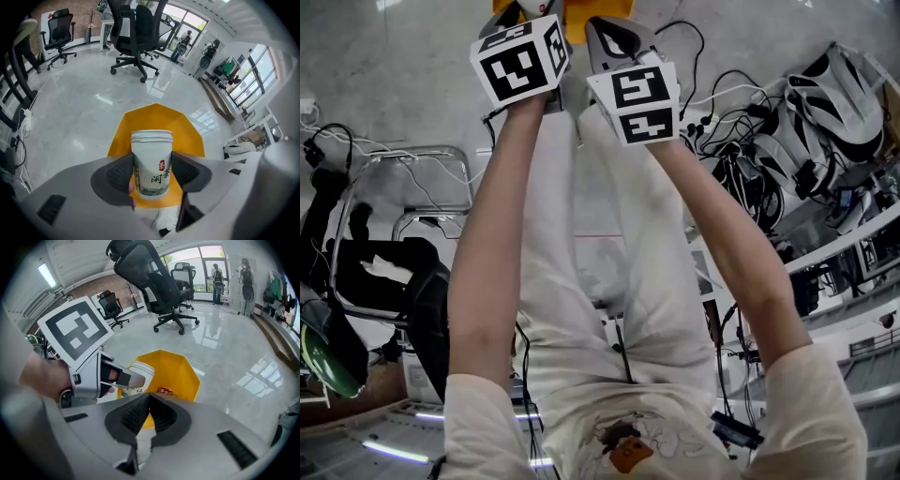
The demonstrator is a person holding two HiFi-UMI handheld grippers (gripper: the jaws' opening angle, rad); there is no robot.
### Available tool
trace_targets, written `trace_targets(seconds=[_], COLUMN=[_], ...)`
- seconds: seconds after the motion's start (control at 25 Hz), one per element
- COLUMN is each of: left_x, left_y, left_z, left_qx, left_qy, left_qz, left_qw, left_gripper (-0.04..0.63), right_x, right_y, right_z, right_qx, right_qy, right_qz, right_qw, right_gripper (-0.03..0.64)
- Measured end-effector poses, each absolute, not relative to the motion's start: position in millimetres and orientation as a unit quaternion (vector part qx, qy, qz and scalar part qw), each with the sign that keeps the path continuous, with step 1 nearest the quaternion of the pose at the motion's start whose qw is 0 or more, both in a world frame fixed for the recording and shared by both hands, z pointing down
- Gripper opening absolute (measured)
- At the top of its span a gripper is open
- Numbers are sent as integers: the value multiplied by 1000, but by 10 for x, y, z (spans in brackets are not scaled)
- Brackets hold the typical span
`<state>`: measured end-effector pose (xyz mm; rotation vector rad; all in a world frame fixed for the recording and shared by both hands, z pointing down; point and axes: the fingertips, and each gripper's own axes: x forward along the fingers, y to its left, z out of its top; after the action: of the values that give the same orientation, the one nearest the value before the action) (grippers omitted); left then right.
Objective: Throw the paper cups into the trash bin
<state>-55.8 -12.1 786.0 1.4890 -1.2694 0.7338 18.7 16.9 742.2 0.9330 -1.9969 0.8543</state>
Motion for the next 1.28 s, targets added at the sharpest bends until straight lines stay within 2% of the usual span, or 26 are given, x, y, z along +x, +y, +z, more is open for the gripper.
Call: trace_targets(seconds=[0.48,0.52,0.56,0.6,0.96,1.28], left_x=[-519,-534,-564,-602,-642,-671], left_y=[-36,-15,8,23,21,-5], left_z=[7749,7687,7625,7562,6834,5657], left_qx=[617,613,608,606,638,661], left_qy=[-512,-517,-525,-531,-474,-471], left_qz=[313,314,316,319,355,320], left_qw=[510,508,505,500,492,488], left_gripper=[259,206,88,9,6,6], right_x=[295,308,317,315,235,273], right_y=[120,124,129,127,29,165], right_z=[7413,7368,7316,7260,6397,5362], right_qx=[367,367,365,364,338,321], right_qy=[-773,-774,-774,-776,-801,-812], right_qz=[339,338,337,335,309,294], right_qw=[390,391,392,392,385,390], right_gripper=[8,8,8,8,8,6])
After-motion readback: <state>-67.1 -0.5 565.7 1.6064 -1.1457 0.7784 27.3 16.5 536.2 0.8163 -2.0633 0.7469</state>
